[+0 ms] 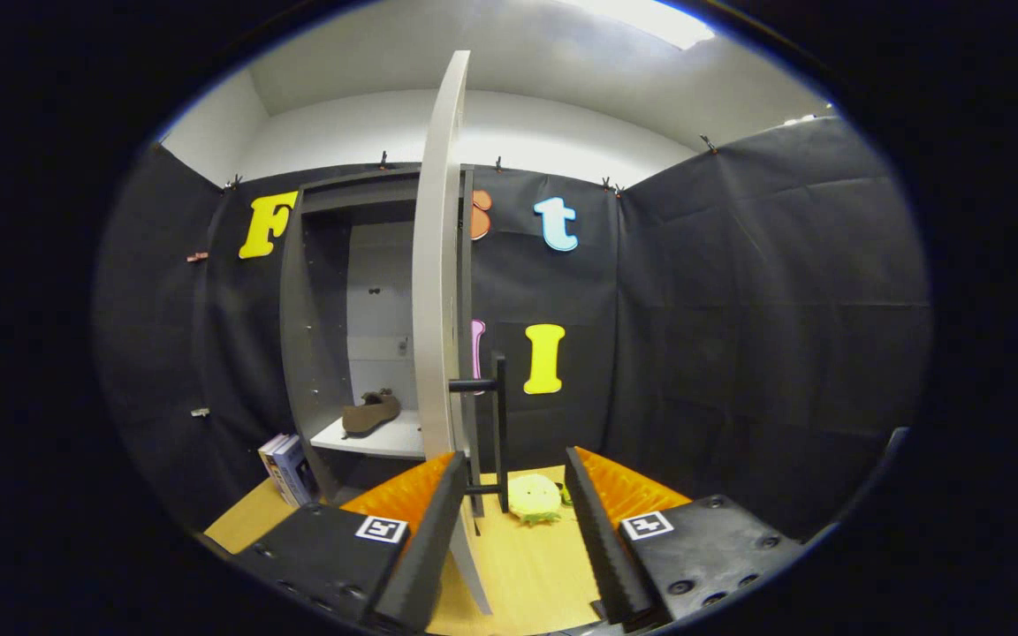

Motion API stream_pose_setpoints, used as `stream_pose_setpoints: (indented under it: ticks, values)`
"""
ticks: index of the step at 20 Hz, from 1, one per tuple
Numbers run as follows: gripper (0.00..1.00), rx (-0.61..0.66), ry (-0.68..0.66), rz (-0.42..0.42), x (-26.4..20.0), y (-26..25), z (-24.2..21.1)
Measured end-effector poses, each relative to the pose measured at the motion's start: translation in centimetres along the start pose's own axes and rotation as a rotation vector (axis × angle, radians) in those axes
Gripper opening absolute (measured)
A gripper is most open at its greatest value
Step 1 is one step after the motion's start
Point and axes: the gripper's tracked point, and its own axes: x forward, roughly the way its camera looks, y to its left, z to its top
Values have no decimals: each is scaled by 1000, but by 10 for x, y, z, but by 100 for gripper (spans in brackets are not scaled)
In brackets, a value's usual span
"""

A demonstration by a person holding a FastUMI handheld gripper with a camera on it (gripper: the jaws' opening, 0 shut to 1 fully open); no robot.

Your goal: Open the shoe cabinet door, grab the shoes and put them into the shoe cabinet, then close the shoe cabinet door.

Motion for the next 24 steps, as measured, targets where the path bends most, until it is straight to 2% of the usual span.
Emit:
stream_pose_setpoints:
  ticks: [3,6,10,16,20,24]
  values:
    - [99,60,93,63,-20,44,-36]
    - [98,122,211,142,-24,94,-91]
    - [98,80,395,209,-18,140,-188]
    - [99,85,646,315,-8,204,-322]
    - [99,108,733,286,5,213,-378]
    - [99,100,759,255,27,217,-424]
